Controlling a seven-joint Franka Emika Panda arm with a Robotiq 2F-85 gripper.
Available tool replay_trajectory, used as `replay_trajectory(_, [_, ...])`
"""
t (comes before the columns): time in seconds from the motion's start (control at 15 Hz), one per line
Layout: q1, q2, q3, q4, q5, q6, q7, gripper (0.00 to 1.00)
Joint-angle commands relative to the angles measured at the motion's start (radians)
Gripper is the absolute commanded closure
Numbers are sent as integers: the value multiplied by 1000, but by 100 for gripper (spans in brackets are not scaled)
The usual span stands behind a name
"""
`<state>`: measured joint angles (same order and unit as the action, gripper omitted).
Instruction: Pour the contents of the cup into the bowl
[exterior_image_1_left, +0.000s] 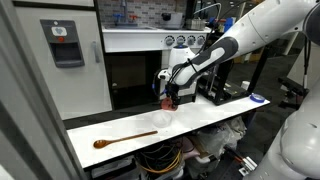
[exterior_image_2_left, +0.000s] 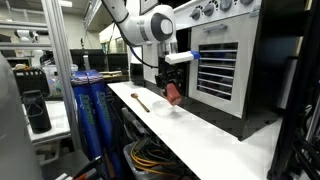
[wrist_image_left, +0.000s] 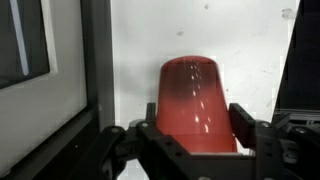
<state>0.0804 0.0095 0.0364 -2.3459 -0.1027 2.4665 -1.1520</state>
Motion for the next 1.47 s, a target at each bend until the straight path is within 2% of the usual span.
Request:
replay_trajectory(0.0, [0, 71, 20, 87, -75, -91, 50, 53])
replay_trajectory(0.53, [30, 111, 64, 160, -226, -264, 142, 53])
replay_trajectory(1.4, [90, 220, 95, 290, -456, -435, 245, 53])
